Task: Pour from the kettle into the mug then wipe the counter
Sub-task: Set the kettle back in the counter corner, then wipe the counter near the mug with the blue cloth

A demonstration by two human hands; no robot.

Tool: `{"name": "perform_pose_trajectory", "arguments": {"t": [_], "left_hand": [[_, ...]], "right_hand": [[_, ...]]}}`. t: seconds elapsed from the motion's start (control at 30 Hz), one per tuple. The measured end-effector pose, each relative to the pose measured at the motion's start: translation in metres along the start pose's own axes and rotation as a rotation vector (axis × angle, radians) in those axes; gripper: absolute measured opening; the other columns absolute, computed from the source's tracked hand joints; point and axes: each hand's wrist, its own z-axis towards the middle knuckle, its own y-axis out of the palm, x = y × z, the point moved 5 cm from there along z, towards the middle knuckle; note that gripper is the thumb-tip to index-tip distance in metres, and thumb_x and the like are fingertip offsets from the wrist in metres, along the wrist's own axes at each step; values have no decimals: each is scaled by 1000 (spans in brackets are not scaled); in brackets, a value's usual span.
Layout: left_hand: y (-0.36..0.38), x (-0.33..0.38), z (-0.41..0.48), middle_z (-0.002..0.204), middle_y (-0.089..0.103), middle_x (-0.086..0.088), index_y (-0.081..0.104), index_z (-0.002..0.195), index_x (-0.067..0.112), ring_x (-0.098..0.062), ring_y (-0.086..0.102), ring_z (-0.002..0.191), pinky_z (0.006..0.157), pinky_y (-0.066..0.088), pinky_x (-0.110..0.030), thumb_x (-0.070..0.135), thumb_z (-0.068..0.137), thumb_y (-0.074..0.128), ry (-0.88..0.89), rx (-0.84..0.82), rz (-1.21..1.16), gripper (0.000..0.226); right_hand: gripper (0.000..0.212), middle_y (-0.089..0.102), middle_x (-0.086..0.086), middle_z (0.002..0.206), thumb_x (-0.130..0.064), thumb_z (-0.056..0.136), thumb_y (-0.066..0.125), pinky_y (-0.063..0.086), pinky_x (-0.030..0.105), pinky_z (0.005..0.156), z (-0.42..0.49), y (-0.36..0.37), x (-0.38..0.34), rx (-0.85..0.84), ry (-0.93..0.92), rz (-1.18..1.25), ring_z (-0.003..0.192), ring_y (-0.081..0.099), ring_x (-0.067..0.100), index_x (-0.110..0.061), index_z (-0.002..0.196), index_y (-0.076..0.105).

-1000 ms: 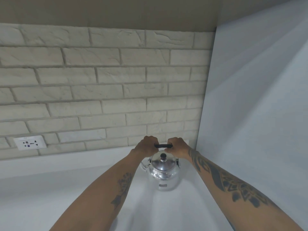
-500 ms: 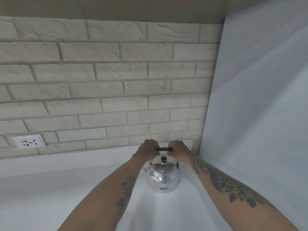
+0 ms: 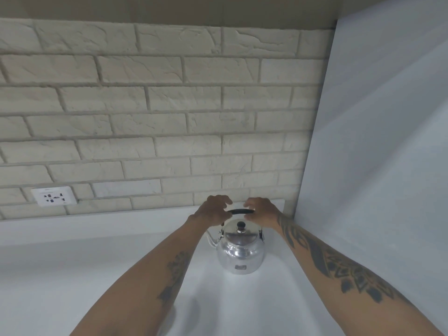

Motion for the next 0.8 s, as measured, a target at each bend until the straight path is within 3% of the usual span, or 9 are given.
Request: {"name": "perform_pose_trajectory", "arguments": {"t": [0.1, 0.23, 0.57, 0.8], "left_hand": [[-19, -4, -16, 127, 60, -3, 57, 129, 26, -22, 60, 112, 100, 48, -35, 22, 84, 68, -18, 69, -31, 46], [-48, -6, -45, 129, 58, -5, 55, 131, 24, -24, 57, 116, 102, 47, -39, 22, 85, 67, 5, 154, -3, 48], [-95, -41, -139, 128, 58, -6, 55, 132, 20, -26, 57, 116, 101, 47, -42, 21, 86, 67, 5, 279, -3, 47], [-115, -120, -240, 126, 61, -6, 58, 128, 18, -26, 59, 113, 99, 49, -42, 19, 84, 69, -175, 363, 2, 45]], "right_hand": [[50, 54, 4, 138, -22, 86, 60, 42, 32, 104, -9, -10, -18, 46, -52, -4, 126, 51, 21, -17, 135, 51], [55, 51, 1, 143, -27, 88, 59, 36, 37, 112, -23, -16, -57, 108, -149, -2, 133, 44, 21, -21, 141, 46], [47, 56, 1, 139, -23, 89, 62, 38, 30, 109, -73, 20, -161, 163, -359, 85, 130, 50, 18, -22, 135, 54], [42, 61, 3, 131, -21, 88, 64, 40, 32, 106, -110, 92, -226, 105, -477, 45, 122, 54, 20, -18, 129, 60]]}}
